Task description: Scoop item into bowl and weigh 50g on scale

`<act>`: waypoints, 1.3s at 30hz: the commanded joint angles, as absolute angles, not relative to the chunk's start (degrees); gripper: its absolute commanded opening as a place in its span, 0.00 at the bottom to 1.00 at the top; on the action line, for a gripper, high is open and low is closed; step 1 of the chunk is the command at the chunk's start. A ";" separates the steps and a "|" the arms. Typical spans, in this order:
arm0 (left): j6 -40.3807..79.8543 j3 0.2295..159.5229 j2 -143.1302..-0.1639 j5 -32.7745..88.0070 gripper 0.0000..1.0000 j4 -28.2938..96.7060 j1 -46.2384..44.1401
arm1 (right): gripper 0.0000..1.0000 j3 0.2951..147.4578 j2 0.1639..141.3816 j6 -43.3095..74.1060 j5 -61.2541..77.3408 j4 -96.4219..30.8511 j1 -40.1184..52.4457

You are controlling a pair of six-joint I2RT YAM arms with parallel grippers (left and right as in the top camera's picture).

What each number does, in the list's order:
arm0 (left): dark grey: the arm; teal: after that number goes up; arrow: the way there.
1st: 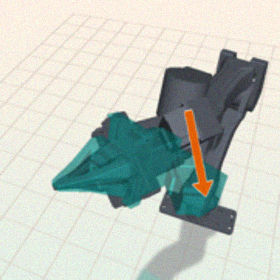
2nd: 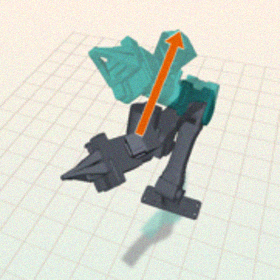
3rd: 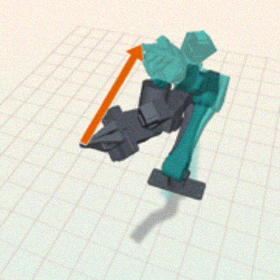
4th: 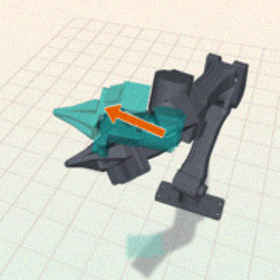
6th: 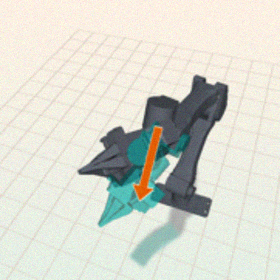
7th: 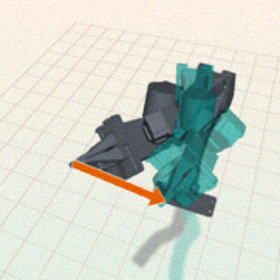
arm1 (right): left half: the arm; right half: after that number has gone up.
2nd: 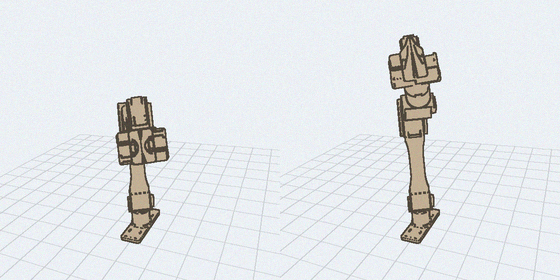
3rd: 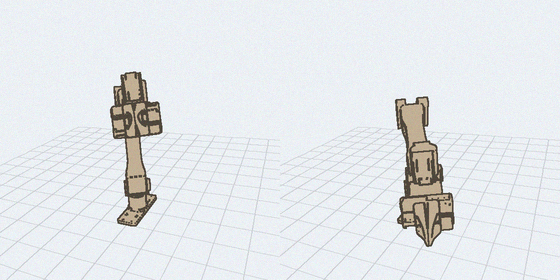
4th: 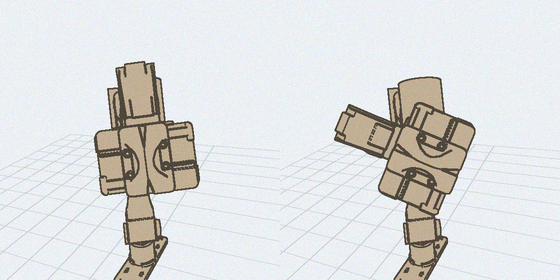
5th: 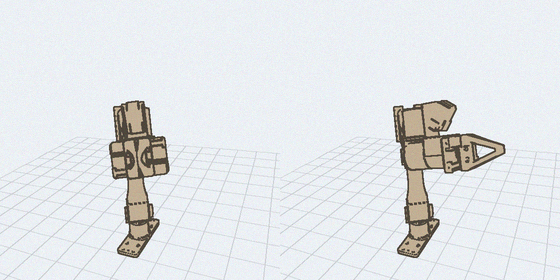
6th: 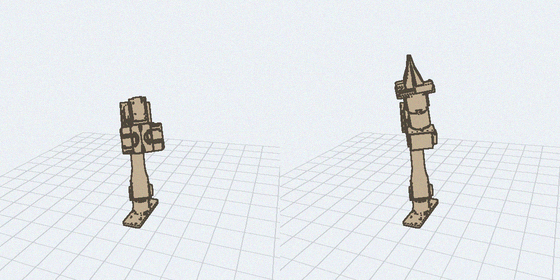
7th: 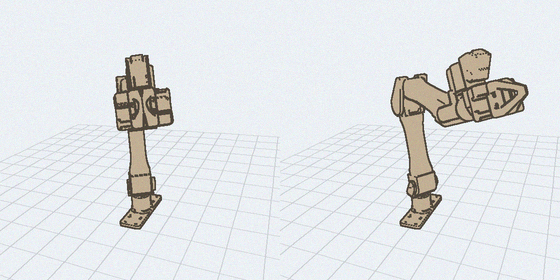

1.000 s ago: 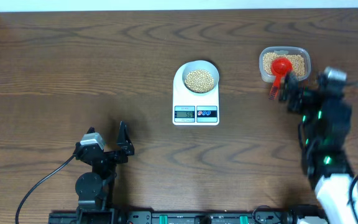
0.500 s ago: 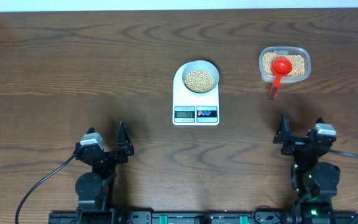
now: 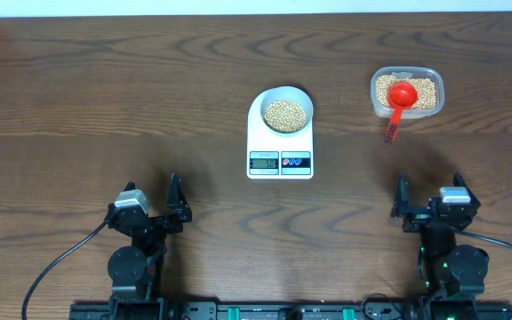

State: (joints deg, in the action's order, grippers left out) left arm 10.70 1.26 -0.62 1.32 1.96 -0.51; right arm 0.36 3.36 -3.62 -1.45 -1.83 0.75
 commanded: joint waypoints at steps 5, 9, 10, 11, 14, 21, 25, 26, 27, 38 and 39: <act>10.83 0.23 -0.27 -0.08 0.93 4.23 -0.27 | 0.99 0.32 0.27 -8.93 -0.51 -4.29 0.23; 10.83 0.23 -0.27 -0.08 0.93 4.23 -0.27 | 0.99 0.32 0.27 -11.44 -0.62 -4.32 -0.49; 10.83 0.23 -0.30 -0.08 0.93 4.21 -0.27 | 0.99 0.32 0.27 -11.42 -0.99 -4.29 -0.80; 10.83 0.23 -0.30 -0.08 0.93 4.23 -0.27 | 0.99 0.32 0.27 -11.44 -1.17 -4.29 -1.10; 10.83 0.23 -0.30 -0.08 0.93 4.21 -0.27 | 0.99 0.32 0.27 -11.44 -1.15 -4.29 -2.20; 10.83 0.23 -0.30 -0.08 0.93 4.23 -0.27 | 0.99 0.32 0.27 -11.44 -1.63 -4.25 -3.18; 10.83 0.23 -0.27 -0.08 0.93 4.21 -0.27 | 0.99 0.32 0.27 -11.20 -2.63 -4.10 -3.16; 10.83 0.23 -0.27 -0.08 0.93 4.23 -0.27 | 0.99 0.32 0.27 -11.18 -2.70 -4.10 -3.16; 10.83 0.23 -0.27 -0.08 0.93 4.21 -0.27 | 0.99 0.32 0.27 -11.18 -2.79 -4.10 -3.16; 10.83 0.23 -0.27 -0.08 0.93 4.23 -0.27 | 0.99 0.32 0.27 -2.59 -10.68 -3.20 -3.16; 10.83 0.23 -0.27 -0.08 0.93 4.21 -0.27 | 0.99 0.32 0.27 -2.59 -10.81 -3.20 -3.16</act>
State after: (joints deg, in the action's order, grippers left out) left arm 10.70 1.26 -0.62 1.32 1.96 -0.51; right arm 0.36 0.82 -5.43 -7.57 -3.22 -2.72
